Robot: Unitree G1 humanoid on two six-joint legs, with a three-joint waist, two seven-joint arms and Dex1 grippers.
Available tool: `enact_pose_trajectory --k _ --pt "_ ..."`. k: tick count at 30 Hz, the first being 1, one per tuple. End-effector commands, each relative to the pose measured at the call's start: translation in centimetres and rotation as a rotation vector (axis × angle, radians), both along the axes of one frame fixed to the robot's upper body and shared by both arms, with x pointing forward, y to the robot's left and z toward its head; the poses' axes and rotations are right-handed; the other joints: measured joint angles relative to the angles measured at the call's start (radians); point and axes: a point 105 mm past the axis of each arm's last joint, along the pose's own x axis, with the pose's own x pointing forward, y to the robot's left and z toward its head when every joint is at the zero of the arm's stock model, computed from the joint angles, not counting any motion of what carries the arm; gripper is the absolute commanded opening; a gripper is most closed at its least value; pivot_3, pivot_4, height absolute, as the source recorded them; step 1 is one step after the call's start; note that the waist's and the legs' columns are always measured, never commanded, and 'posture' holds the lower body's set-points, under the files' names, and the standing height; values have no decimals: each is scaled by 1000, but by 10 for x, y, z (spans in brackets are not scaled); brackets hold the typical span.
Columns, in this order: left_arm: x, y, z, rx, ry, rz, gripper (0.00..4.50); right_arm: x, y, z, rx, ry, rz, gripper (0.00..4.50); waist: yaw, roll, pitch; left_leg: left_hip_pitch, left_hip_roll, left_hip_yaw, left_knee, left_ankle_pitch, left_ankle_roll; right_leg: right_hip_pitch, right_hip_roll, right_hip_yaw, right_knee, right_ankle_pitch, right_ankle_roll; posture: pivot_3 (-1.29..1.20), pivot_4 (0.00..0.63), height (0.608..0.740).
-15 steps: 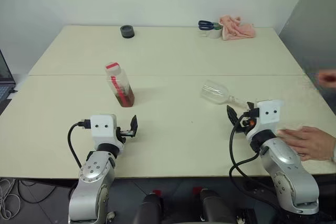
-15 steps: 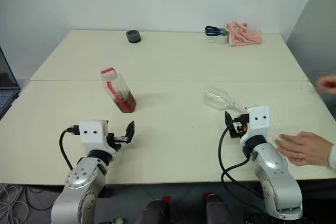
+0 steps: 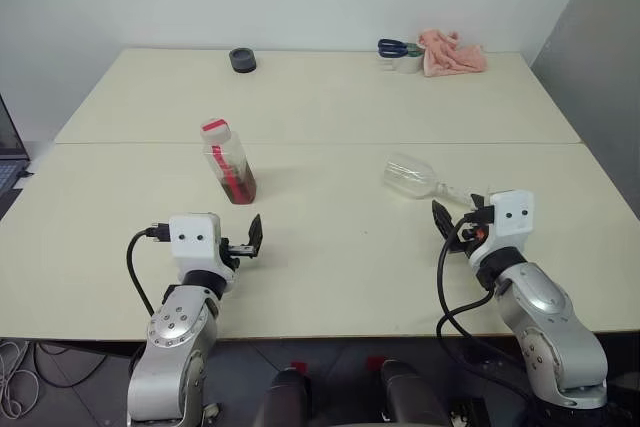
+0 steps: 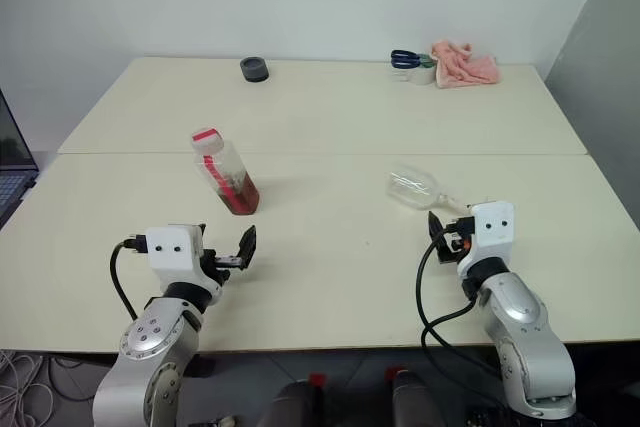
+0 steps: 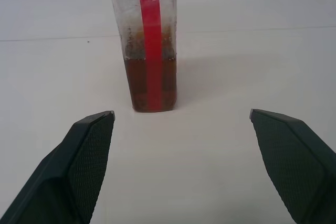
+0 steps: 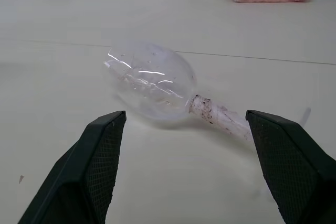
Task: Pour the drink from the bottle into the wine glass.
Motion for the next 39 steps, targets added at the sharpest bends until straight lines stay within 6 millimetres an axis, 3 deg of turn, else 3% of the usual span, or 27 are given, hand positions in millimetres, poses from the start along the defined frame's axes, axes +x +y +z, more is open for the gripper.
enact_pose_trajectory --k 1,13,17,20,23,39 --pt "-1 -2 14 24 -51 4 4469 -2 -2 17 -5 -73 -8 3900 0 0 0 0 0 0 0 0 0 0 0 0 0 0 0 0 150 740" --pt "0 -2 17 63 -61 8 4469 -1 1 20 -11 -82 27 3900 0 0 0 0 0 0 0 0 0 0 0 0 0 0 0 0 150 740" --pt "4 1 26 91 -90 6 4469 -7 26 45 99 -152 298 3900 0 0 0 0 0 0 0 0 0 0 0 0 0 0 0 0 150 740" --pt "8 2 31 88 -107 12 4469 -29 53 68 129 -160 692 3900 0 0 1 0 0 0 0 0 0 0 0 -1 0 0 0 0 150 740" --pt "11 3 33 83 -114 17 4469 -35 57 78 114 -124 882 3900 0 0 1 0 0 -1 1 0 0 1 0 -1 0 0 0 0 150 740" --pt "35 7 54 50 -194 75 4469 -17 66 90 112 -156 921 3900 3 -1 1 -1 0 -2 1 0 0 0 0 -2 0 0 0 0 150 740"
